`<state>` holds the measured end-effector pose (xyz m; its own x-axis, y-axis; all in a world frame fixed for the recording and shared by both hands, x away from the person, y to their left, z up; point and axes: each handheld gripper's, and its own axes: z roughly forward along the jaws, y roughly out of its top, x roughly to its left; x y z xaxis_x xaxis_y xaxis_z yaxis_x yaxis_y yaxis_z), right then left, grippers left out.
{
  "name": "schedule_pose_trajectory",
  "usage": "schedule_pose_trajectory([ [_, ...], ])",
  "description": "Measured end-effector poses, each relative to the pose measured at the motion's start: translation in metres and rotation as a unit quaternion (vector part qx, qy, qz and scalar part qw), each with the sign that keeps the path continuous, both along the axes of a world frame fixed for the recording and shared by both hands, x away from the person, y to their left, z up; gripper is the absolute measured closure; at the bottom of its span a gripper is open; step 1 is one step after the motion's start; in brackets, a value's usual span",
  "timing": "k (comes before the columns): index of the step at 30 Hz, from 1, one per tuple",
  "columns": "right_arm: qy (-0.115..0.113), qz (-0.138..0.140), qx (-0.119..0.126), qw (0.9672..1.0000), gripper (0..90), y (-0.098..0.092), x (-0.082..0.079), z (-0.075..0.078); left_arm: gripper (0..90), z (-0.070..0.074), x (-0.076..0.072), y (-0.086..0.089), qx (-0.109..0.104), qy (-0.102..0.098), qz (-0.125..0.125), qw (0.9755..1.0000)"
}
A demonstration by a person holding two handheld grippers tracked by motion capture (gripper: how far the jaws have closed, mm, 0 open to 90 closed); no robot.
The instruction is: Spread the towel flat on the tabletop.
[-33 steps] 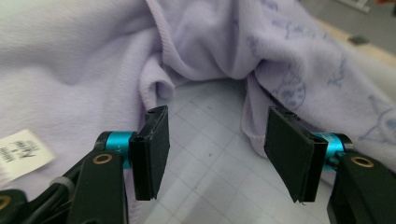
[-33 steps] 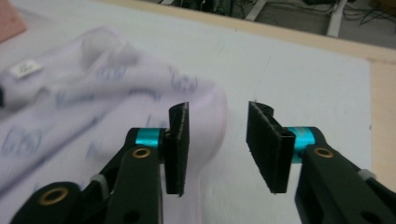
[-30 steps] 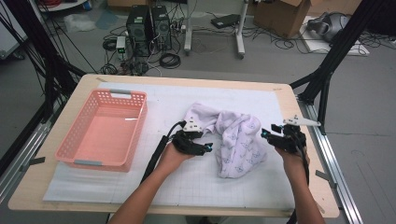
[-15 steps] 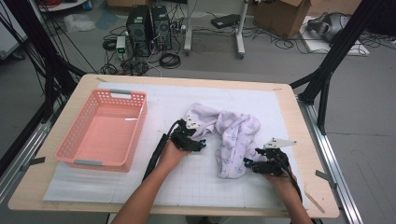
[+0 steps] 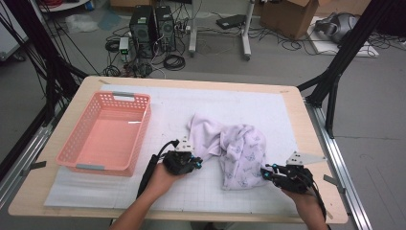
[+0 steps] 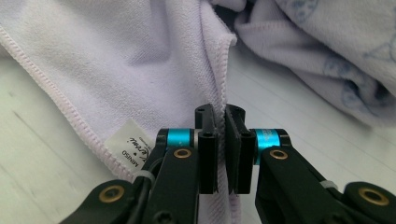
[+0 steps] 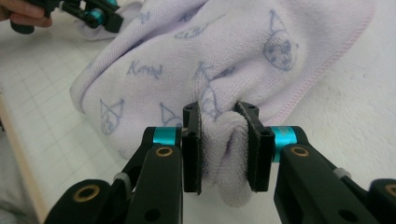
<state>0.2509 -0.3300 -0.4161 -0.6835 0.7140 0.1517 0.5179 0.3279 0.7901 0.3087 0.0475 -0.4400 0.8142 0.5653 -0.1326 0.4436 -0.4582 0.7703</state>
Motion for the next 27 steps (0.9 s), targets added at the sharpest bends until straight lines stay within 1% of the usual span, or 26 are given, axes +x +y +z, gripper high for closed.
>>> schedule_pose_trajectory([
  [1,0.0,0.0,0.0,1.0,72.2,-0.002,-0.003,0.001,84.1,-0.001,-0.009,0.006,-0.007,0.006,-0.006,0.9999],
  [2,0.0,-0.001,0.001,1.0,72.2,-0.004,-0.006,0.001,84.1,-0.002,-0.014,0.009,-0.008,0.009,-0.008,0.9999],
  [3,0.0,-0.001,0.001,1.0,72.2,-0.005,-0.008,0.001,84.0,-0.002,-0.014,0.009,-0.008,0.009,-0.008,0.9999],
  [6,0.0,-0.003,0.003,1.0,72.0,-0.008,-0.011,0.0,83.8,-0.004,-0.025,0.015,-0.014,0.012,-0.011,0.9998],
  [7,-0.003,-0.005,0.003,1.0,68.7,-0.01,-0.012,-0.002,76.9,-0.001,-0.027,0.017,-0.027,0.008,-0.002,0.9996],
  [8,-0.006,-0.009,0.003,0.9999,65.6,-0.01,-0.012,-0.002,64.5,-0.001,-0.027,0.017,-0.027,0.008,-0.002,0.9996],
  [9,-0.007,-0.014,0.005,0.9999,62.7,-0.01,-0.012,-0.002,54.8,0.002,-0.027,0.017,-0.038,0.006,0.007,0.9992],
  [10,-0.01,-0.018,0.008,0.9997,60.8,-0.011,-0.011,-0.002,50.2,0.007,-0.026,0.016,-0.05,0.001,0.012,0.9987],
  [11,-0.014,-0.022,0.009,0.9996,59.6,-0.011,-0.011,-0.001,48.4,0.015,-0.025,0.012,-0.064,-0.017,0.006,0.9978],
  [13,-0.024,-0.029,0.012,0.9992,58.4,-0.012,-0.01,0.001,47.5,0.023,-0.022,0.004,-0.073,-0.024,-0.006,0.997],
  [15,-0.029,-0.031,0.013,0.999,58.2,-0.012,-0.01,0.002,47.3,0.028,-0.015,-0.008,-0.067,-0.029,-0.014,0.9972],
  [16,-0.03,-0.031,0.013,0.999,58.2,-0.012,-0.01,0.001,46.6,0.028,-0.015,-0.008,-0.067,-0.029,-0.014,0.9972],
  [17,-0.03,-0.031,0.012,0.999,58.2,-0.012,-0.01,0.001,46.2,0.03,-0.005,-0.022,-0.067,-0.032,-0.016,0.9971],
  [18,-0.031,-0.032,0.013,0.9989,58.1,-0.012,-0.01,0.001,45.7,0.03,-0.005,-0.022,-0.067,-0.032,-0.016,0.9971],
  [19,-0.033,-0.032,0.013,0.9989,58.0,-0.012,-0.01,0.001,44.0,0.03,0.0,-0.03,-0.067,-0.033,-0.017,0.9971],
  [20,-0.034,-0.033,0.013,0.9988,58.0,-0.012,-0.01,0.001,41.9,0.029,0.01,-0.044,-0.056,-0.035,-0.013,0.9977],
  [21,-0.034,-0.033,0.012,0.9988,58.0,-0.012,-0.01,0.001,41.1,0.027,0.015,-0.052,-0.051,-0.036,-0.01,0.998],
  [22,-0.034,-0.033,0.011,0.9988,57.9,-0.012,-0.009,0.001,40.7,0.027,0.015,-0.052,-0.051,-0.036,-0.01,0.998],
  [23,-0.033,-0.035,0.011,0.9988,57.8,-0.012,-0.009,0.0,40.7,0.023,0.022,-0.065,-0.037,-0.035,-0.011,0.9986],
  [24,-0.033,-0.035,0.011,0.9988,57.8,-0.012,-0.009,0.0,40.3,0.023,0.022,-0.065,-0.037,-0.035,-0.011,0.9986],
  [25,-0.031,-0.036,0.012,0.9988,57.5,-0.013,-0.008,-0.001,40.3,0.02,0.026,-0.077,-0.025,-0.034,-0.016,0.999],
  [26,-0.032,-0.038,0.011,0.9987,57.5,-0.014,-0.008,-0.002,40.7,0.018,0.027,-0.082,-0.021,-0.033,-0.018,0.999],
  [27,-0.03,-0.04,0.012,0.9987,57.4,-0.015,-0.008,-0.003,41.1,0.018,0.027,-0.082,-0.021,-0.033,-0.018,0.999],
])
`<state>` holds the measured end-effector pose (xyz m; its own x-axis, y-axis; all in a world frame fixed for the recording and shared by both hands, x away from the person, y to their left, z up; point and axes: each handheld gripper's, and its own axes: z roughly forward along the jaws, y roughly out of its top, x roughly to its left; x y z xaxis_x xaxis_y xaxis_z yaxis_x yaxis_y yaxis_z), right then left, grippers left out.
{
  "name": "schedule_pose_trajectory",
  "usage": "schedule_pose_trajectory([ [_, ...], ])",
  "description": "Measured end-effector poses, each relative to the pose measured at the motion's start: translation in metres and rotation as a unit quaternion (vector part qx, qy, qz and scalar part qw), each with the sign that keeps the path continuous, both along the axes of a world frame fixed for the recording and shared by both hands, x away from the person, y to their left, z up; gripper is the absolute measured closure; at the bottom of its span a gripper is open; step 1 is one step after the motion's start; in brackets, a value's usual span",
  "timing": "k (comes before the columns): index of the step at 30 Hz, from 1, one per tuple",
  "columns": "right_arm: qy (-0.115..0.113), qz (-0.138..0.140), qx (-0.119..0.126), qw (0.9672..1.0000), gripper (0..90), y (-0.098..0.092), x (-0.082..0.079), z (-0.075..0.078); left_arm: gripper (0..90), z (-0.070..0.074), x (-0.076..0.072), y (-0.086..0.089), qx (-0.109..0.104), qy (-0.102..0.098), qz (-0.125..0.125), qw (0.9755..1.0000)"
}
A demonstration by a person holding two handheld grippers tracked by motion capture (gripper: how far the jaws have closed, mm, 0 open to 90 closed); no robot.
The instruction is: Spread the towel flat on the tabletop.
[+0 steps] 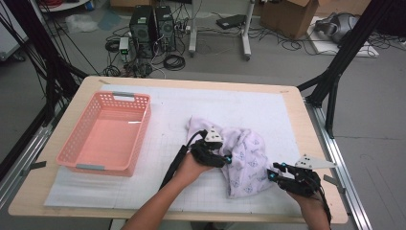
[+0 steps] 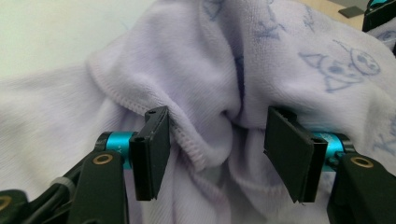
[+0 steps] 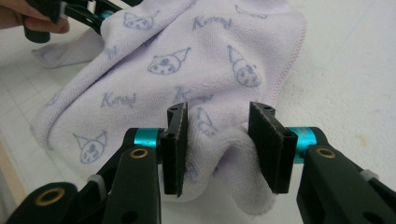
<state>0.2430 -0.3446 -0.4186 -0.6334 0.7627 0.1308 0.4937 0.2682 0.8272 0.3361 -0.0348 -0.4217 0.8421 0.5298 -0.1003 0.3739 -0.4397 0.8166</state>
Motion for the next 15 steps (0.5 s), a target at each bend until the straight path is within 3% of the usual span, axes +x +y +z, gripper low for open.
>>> schedule_pose_trajectory([
  [3,0.0,-0.002,0.001,1.0,57.3,-0.001,0.001,-0.001,47.5,-0.005,0.002,-0.011,0.009,-0.006,-0.007,0.9999],
  [4,0.001,-0.004,0.002,1.0,57.3,-0.002,0.001,-0.001,53.8,-0.005,0.002,-0.012,0.009,-0.011,-0.008,0.9999],
  [5,-0.001,-0.007,0.005,1.0,57.4,-0.003,0.001,-0.001,71.6,-0.006,0.001,-0.013,0.006,-0.018,-0.01,0.9998],
  [6,-0.001,-0.007,0.005,1.0,57.4,-0.003,0.001,-0.001,71.6,-0.004,0.001,-0.012,0.006,-0.021,-0.016,0.9996],
  [8,-0.002,-0.009,0.008,0.9999,57.3,-0.004,0.001,0.0,77.0,0.003,-0.001,-0.007,-0.023,-0.019,-0.022,0.9993],
  [10,-0.001,-0.012,0.008,0.9999,57.3,-0.005,0.002,-0.001,78.2,0.006,-0.002,-0.005,-0.033,-0.02,-0.023,0.999],
  [11,0.0,-0.014,0.008,0.9999,57.3,-0.006,0.002,-0.001,78.6,0.011,-0.002,0.001,-0.056,-0.019,-0.02,0.9981],
  [12,0.0,-0.014,0.008,0.9999,57.3,-0.006,0.002,-0.001,78.7,0.011,-0.002,0.001,-0.056,-0.019,-0.02,0.9981],
  [14,0.0,-0.016,0.007,0.9998,57.2,-0.007,0.003,-0.002,78.8,0.021,-0.001,0.013,-0.102,-0.022,-0.018,0.9944],
  [15,0.002,-0.017,0.008,0.9998,57.2,-0.007,0.003,-0.002,79.0,0.021,-0.001,0.013,-0.102,-0.022,-0.018,0.9944],
])
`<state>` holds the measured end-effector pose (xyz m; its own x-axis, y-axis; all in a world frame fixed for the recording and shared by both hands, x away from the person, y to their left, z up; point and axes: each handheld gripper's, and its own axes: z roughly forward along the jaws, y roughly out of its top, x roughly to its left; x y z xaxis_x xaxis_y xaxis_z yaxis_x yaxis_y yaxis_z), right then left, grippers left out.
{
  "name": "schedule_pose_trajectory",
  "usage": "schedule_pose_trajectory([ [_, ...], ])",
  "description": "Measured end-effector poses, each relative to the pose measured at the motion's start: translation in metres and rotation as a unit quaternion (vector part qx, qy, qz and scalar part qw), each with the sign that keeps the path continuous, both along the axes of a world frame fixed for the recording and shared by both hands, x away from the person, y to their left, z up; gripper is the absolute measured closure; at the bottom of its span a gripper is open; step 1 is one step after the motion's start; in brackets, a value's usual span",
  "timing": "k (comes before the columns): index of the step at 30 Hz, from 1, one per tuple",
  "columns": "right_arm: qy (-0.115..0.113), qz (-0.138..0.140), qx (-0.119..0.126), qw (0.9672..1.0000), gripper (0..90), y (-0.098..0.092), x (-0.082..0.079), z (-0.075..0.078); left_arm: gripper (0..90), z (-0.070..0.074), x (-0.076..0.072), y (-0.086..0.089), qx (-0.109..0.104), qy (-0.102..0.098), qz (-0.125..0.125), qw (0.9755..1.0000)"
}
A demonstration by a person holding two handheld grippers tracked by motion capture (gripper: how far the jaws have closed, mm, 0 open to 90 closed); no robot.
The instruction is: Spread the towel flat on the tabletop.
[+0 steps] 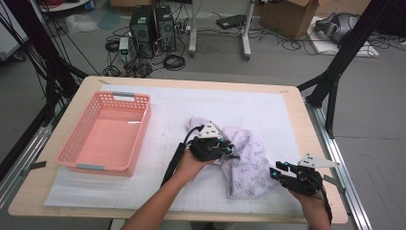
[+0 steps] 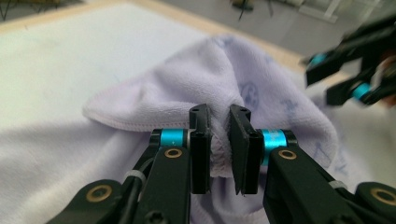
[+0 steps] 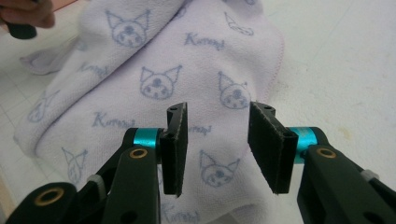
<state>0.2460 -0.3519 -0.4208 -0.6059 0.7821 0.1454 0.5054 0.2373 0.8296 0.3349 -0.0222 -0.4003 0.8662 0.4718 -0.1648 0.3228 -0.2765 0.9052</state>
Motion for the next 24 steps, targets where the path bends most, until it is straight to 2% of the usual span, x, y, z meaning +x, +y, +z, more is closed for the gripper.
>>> schedule_pose_trajectory([
  [2,0.0,-0.002,0.0,1.0,57.1,-0.001,0.001,0.0,79.6,0.007,0.001,0.009,-0.022,-0.007,0.006,0.9997],
  [5,0.002,-0.004,0.0,1.0,57.1,-0.001,0.002,-0.001,80.7,0.017,0.005,0.023,-0.038,-0.016,0.025,0.9988],
  [7,0.004,-0.008,0.001,1.0,56.9,-0.001,0.002,-0.002,80.9,0.022,0.012,0.039,-0.051,-0.016,0.052,0.9972],
  [8,0.004,-0.007,0.001,1.0,56.9,-0.001,0.002,-0.002,80.9,0.022,0.012,0.039,-0.051,-0.016,0.052,0.9972],
  [9,0.004,-0.007,0.001,1.0,56.9,-0.001,0.002,-0.002,81.0,0.025,0.018,0.049,-0.055,-0.015,0.073,0.9957],
  [12,0.004,-0.007,0.002,1.0,56.8,-0.001,0.002,-0.002,81.1,0.024,0.026,0.063,-0.058,-0.011,0.11,0.9922],
  [13,0.002,-0.007,0.002,1.0,56.8,-0.001,0.002,-0.002,81.1,0.024,0.026,0.063,-0.058,-0.011,0.11,0.9922],
  [15,0.002,-0.007,0.003,1.0,56.7,0.0,0.002,-0.002,81.1,0.025,0.033,0.074,-0.064,-0.003,0.129,0.9895],
  [16,0.003,-0.007,0.003,1.0,56.7,0.0,0.002,-0.002,81.1,0.025,0.036,0.079,-0.069,-0.004,0.146,0.9868],
  [17,0.004,-0.008,0.003,1.0,56.5,0.0,0.002,-0.002,81.2,0.026,0.041,0.09,-0.077,-0.006,0.176,0.9813],
  [18,0.001,-0.009,0.002,1.0,56.1,0.0,0.002,-0.002,81.3,0.026,0.041,0.09,-0.077,-0.006,0.176,0.9813],
  [20,0.001,-0.012,0.002,0.9999,55.8,0.0,0.003,-0.002,81.5,0.027,0.046,0.1,-0.071,-0.004,0.208,0.9755],
  [23,0.001,-0.015,0.003,0.9999,55.3,-0.001,0.004,-0.003,81.4,0.025,0.054,0.111,-0.041,-0.006,0.242,0.9694],
  [24,0.001,-0.016,0.003,0.9999,55.1,-0.001,0.004,-0.003,80.6,0.021,0.056,0.114,-0.017,-0.001,0.253,0.9673],
])
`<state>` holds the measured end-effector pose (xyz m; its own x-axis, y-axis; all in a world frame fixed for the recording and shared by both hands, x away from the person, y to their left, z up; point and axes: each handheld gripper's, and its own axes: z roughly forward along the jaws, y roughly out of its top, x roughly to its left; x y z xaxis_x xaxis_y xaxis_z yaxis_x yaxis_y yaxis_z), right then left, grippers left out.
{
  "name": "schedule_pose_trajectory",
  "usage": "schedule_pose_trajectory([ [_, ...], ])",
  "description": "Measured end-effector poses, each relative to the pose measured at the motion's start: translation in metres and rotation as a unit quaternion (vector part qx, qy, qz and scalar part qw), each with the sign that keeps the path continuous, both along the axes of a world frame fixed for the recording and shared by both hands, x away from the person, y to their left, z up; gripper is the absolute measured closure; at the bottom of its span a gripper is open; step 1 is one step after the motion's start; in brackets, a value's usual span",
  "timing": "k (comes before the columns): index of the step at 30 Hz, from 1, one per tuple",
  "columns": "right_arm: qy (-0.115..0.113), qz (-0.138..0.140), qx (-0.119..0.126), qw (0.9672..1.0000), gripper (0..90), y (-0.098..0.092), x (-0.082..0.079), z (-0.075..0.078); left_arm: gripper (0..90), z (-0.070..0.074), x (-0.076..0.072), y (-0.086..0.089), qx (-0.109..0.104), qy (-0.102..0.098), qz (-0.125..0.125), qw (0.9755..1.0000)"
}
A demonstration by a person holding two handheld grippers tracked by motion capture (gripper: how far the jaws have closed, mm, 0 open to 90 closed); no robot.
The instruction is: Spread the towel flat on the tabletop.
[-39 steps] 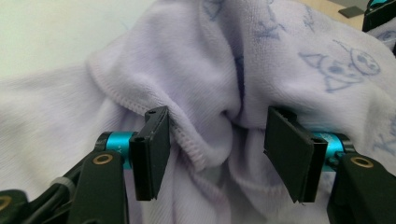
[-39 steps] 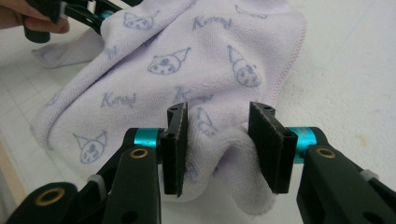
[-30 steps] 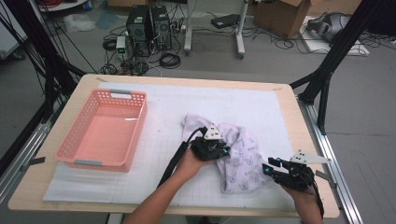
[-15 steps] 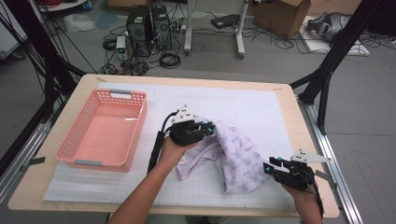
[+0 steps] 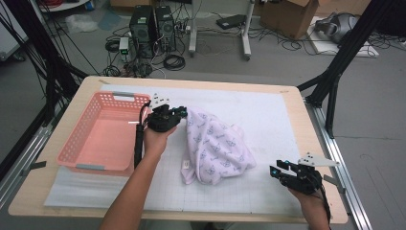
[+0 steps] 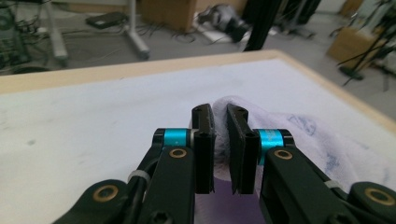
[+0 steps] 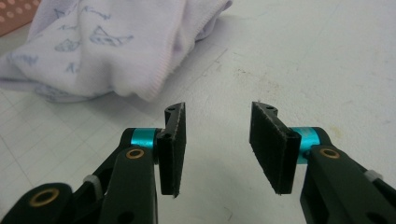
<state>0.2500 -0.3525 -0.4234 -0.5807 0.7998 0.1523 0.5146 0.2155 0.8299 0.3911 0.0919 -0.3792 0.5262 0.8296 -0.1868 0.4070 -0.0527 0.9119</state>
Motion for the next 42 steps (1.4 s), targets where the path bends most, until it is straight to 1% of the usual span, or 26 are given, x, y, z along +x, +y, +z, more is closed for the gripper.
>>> schedule_pose_trajectory([
  [4,-0.002,0.0,-0.003,1.0,54.2,0.001,0.002,-0.001,56.5,-0.004,0.0,0.001,-0.004,0.023,0.0,0.9997],
  [5,-0.005,0.002,-0.005,1.0,53.7,0.001,0.003,-0.001,50.5,-0.004,-0.005,-0.002,-0.001,0.029,-0.013,0.9995],
  [6,-0.006,0.004,-0.006,1.0,52.8,0.001,0.003,-0.001,47.7,-0.004,-0.005,-0.002,-0.001,0.029,-0.013,0.9995],
  [10,-0.013,0.023,-0.011,0.9996,46.0,0.007,0.005,-0.002,42.6,-0.007,-0.024,-0.014,0.007,0.019,-0.062,0.9979],
  [11,-0.015,0.031,-0.013,0.9993,44.3,0.01,0.005,-0.002,41.8,-0.01,-0.034,-0.021,0.013,0.017,-0.091,0.9956],
  [12,-0.017,0.038,-0.015,0.999,42.9,0.013,0.005,-0.003,41.6,-0.01,-0.034,-0.021,0.013,0.017,-0.091,0.9956],
  [13,-0.017,0.048,-0.019,0.9985,41.9,0.017,0.006,-0.003,41.0,-0.015,-0.045,-0.027,0.022,0.025,-0.125,0.9916],
  [14,-0.017,0.048,-0.019,0.9985,41.9,0.017,0.006,-0.003,39.8,-0.015,-0.045,-0.027,0.022,0.025,-0.125,0.9916],
  [16,-0.018,0.076,-0.028,0.9966,40.7,0.029,0.008,-0.005,39.2,-0.027,-0.06,-0.034,0.032,0.031,-0.16,0.9861],
  [19,-0.017,0.088,-0.033,0.9955,40.5,0.037,0.011,-0.006,35.7,-0.036,-0.067,-0.036,0.036,0.043,-0.171,0.9836],
  [20,-0.016,0.095,-0.034,0.9948,40.4,0.044,0.014,-0.007,32.8,-0.043,-0.071,-0.037,0.047,0.058,-0.179,0.981],
  [21,-0.015,0.097,-0.035,0.9945,40.4,0.047,0.016,-0.008,32.4,-0.043,-0.071,-0.037,0.047,0.058,-0.179,0.981],
  [23,-0.012,0.106,-0.038,0.9936,40.4,0.053,0.019,-0.01,32.4,-0.051,-0.076,-0.039,0.057,0.074,-0.191,0.9772],
  [26,-0.005,0.11,-0.046,0.9929,41.2,0.058,0.022,-0.012,32.9,-0.056,-0.078,-0.04,0.059,0.083,-0.196,0.9754],
  [27,0.0,0.11,-0.048,0.9927,43.7,0.061,0.023,-0.013,32.9,-0.059,-0.08,-0.041,0.063,0.086,-0.2,0.9739],
  [28,0.013,0.116,-0.052,0.9918,59.1,0.064,0.025,-0.015,35.8,-0.061,-0.081,-0.043,0.069,0.089,-0.203,0.9726],
  [30,0.019,0.134,-0.045,0.9898,79.1,0.065,0.025,-0.015,52.7,-0.064,-0.085,-0.043,0.081,0.083,-0.219,0.9689],
  [32,0.007,0.147,-0.036,0.9884,85.1,0.066,0.024,-0.01,73.9,-0.062,-0.086,-0.042,0.084,0.073,-0.219,0.9693],
  [33,0.002,0.148,-0.027,0.9886,85.4,0.066,0.024,-0.006,77.2,-0.055,-0.085,-0.038,0.072,0.059,-0.207,0.9739],
  [34,0.002,0.148,-0.027,0.9886,85.4,0.066,0.024,-0.006,78.7,-0.055,-0.085,-0.038,0.072,0.059,-0.207,0.9739],
  [35,-0.013,0.142,-0.002,0.9897,85.6,0.065,0.026,0.003,79.2,-0.05,-0.084,-0.035,0.068,0.05,-0.198,0.9766],
  [36,-0.019,0.137,0.01,0.9904,85.6,0.065,0.03,0.008,79.4,-0.045,-0.081,-0.033,0.059,0.042,-0.185,0.9801],
  [37,-0.026,0.132,0.016,0.9907,85.6,0.065,0.033,0.013,79.6,-0.035,-0.075,-0.027,0.043,0.026,-0.16,0.9858],
  [38,-0.03,0.128,0.019,0.9911,85.7,0.067,0.038,0.017,79.7,-0.035,-0.075,-0.027,0.043,0.026,-0.16,0.9858],
  [39,-0.036,0.126,0.021,0.9911,85.7,0.069,0.042,0.021,79.7,-0.025,-0.068,-0.021,0.026,0.016,-0.145,0.989],
  [42,-0.055,0.119,0.024,0.991,85.7,0.077,0.058,0.032,79.9,-0.016,-0.059,-0.015,0.019,0.006,-0.126,0.9918],
])
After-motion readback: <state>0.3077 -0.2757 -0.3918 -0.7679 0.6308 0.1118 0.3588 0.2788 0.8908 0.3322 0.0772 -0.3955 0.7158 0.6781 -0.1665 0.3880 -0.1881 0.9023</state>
